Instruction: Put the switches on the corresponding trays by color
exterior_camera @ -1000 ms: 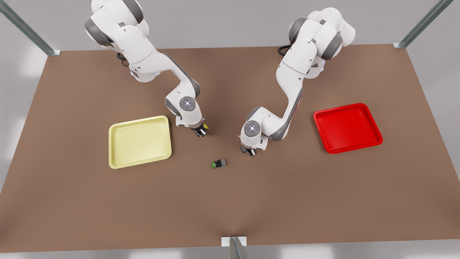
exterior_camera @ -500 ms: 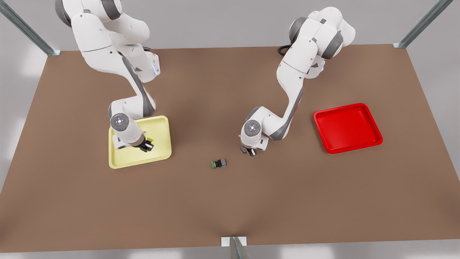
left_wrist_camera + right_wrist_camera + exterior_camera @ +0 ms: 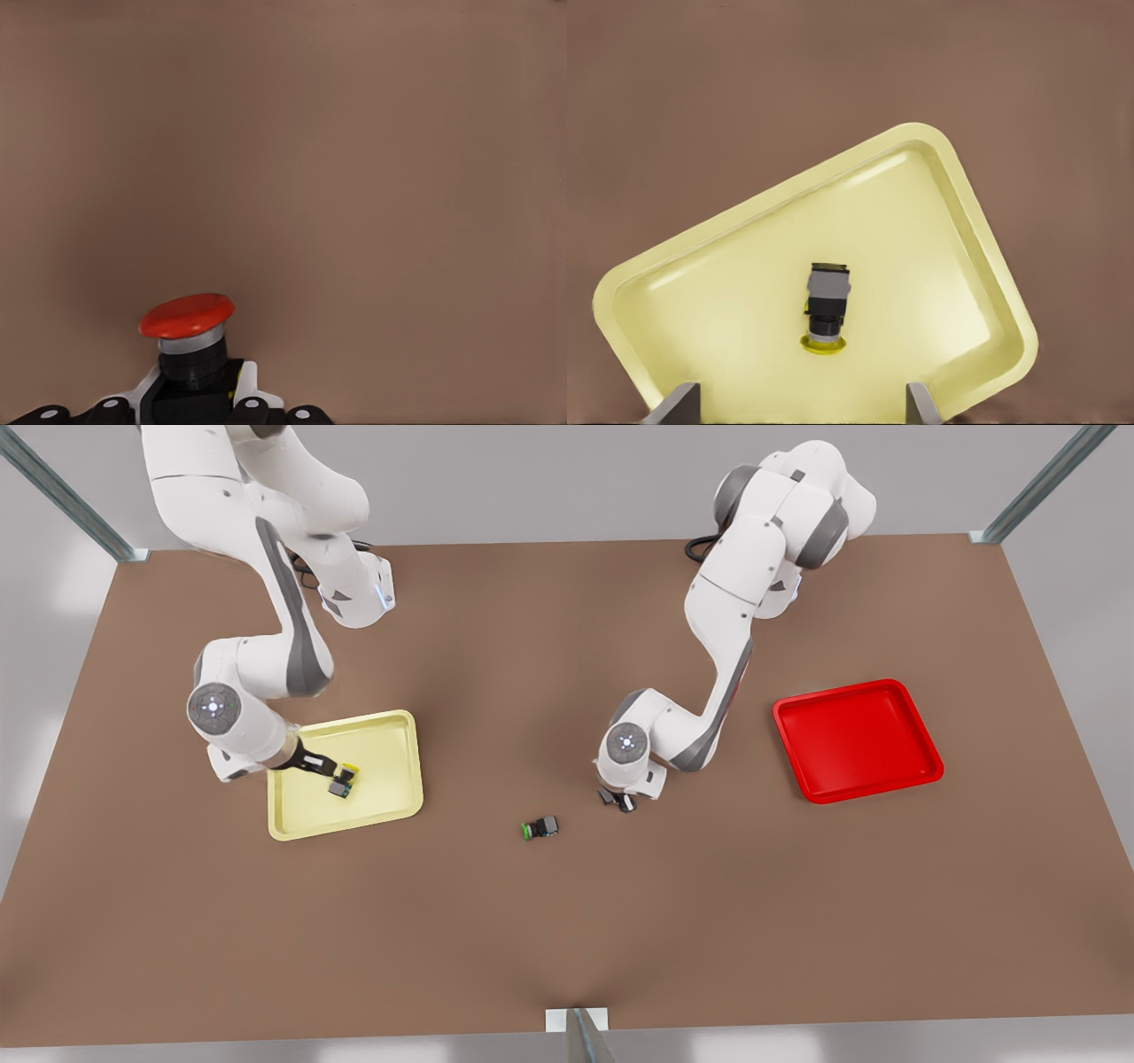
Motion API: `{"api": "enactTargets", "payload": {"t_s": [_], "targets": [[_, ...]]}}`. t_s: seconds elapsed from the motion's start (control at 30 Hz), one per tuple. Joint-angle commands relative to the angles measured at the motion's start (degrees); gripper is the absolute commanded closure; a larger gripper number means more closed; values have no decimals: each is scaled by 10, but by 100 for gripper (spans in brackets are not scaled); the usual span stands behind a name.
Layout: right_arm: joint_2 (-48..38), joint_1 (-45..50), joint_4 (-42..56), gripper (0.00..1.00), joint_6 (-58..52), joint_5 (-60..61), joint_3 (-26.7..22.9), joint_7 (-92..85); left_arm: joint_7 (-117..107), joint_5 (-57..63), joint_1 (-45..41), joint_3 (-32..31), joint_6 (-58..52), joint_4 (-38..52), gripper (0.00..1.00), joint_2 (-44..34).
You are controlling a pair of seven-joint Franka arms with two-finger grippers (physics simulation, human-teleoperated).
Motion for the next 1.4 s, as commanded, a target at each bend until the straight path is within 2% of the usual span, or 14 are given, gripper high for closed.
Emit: {"api": "enactTargets", "payload": {"t_s": [0.0, 0.03, 0.13, 0.2, 0.37, 0.5, 0.6, 0.7, 0.77, 1.37], "targets": [[-1, -2, 33, 0, -41, 5, 1, -12, 4, 5, 0, 1, -1, 0, 49, -3], [10, 1, 154, 0, -166, 7, 6, -74, 20, 5, 0, 10, -10, -10, 49, -13], [30, -17, 293, 0, -253, 1, -10, -244, 93, 3, 2, 55, -37, -52, 49, -54], [36, -73, 365, 0, -311, 12, -3, -248, 167, -2, 4, 99, -36, -93, 49, -85], [67, -87, 364, 0, -289, 9, -4, -273, 343, -6, 5, 211, -29, -206, 49, -161], [79, -87, 367, 0, -250, 8, -4, -270, 472, -6, 4, 303, 34, -357, 49, -244], [101, -84, 367, 0, -223, 9, -4, -266, 567, -6, 10, 363, 63, -393, 49, -247], [104, -84, 367, 0, -213, 9, -4, -266, 666, -7, 86, 369, 71, -395, 49, -240], [104, -84, 367, 0, -197, 10, -4, -267, 666, -8, 87, 369, 71, -394, 0, -236], [103, -86, 368, 0, -176, 10, -4, -266, 696, -11, 87, 374, 65, -391, 0, -236]]}}
